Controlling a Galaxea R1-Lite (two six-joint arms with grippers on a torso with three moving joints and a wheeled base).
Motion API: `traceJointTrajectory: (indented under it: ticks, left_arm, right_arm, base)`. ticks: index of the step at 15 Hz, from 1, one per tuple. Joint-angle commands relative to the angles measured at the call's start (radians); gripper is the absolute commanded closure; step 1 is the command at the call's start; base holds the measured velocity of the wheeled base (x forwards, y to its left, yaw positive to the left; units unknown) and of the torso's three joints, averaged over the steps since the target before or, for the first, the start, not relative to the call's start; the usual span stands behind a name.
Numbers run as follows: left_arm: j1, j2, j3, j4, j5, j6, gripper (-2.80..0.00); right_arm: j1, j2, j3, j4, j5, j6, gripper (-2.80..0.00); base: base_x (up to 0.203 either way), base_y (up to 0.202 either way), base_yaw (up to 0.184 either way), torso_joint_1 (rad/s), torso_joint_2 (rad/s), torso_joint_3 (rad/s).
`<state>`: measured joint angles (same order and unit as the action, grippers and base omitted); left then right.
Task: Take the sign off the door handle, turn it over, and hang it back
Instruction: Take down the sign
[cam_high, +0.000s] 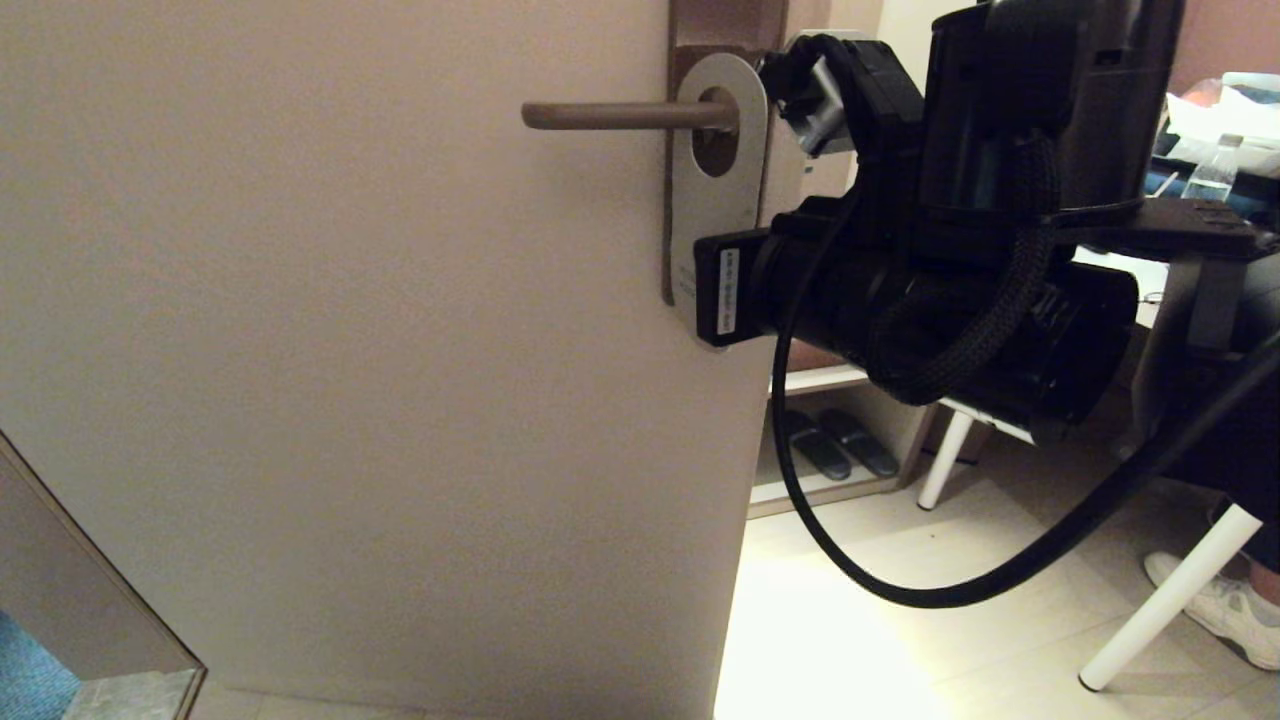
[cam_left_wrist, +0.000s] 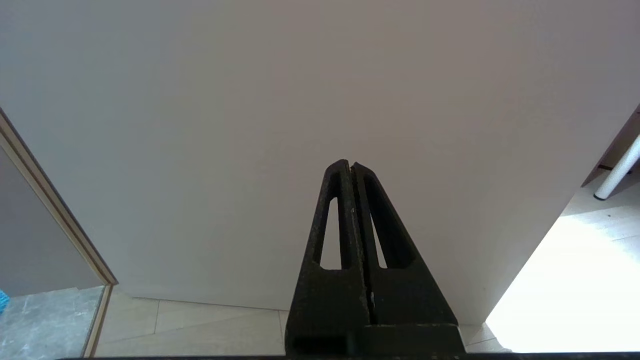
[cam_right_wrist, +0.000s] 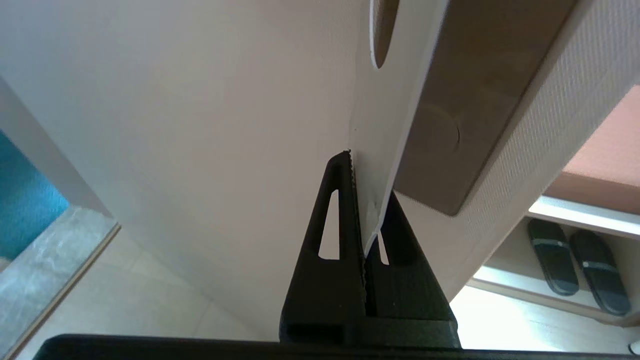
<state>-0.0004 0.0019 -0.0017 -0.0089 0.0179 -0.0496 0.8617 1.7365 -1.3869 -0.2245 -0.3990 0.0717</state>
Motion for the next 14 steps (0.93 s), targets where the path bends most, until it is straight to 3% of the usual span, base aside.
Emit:
traceJointTrajectory:
  ticks: [1, 14]
  left_arm:
    - [0.0, 0.0, 0.0, 0.0, 0.001, -0.001, 0.0]
    - [0.0, 0.0, 0.0, 0.0, 0.001, 0.0, 0.0]
  right_arm:
    - [0.008, 0.019, -0.022, -0.004, -0.008, 0.0, 0.0]
    - [0.03, 0.156, -0.197, -0.004, -0.104, 0.0, 0.0]
  base:
    - [0.0, 0.0, 0.0, 0.0, 0.0, 0.0]
    - [0.0, 0.0, 0.0, 0.0, 0.0, 0.0]
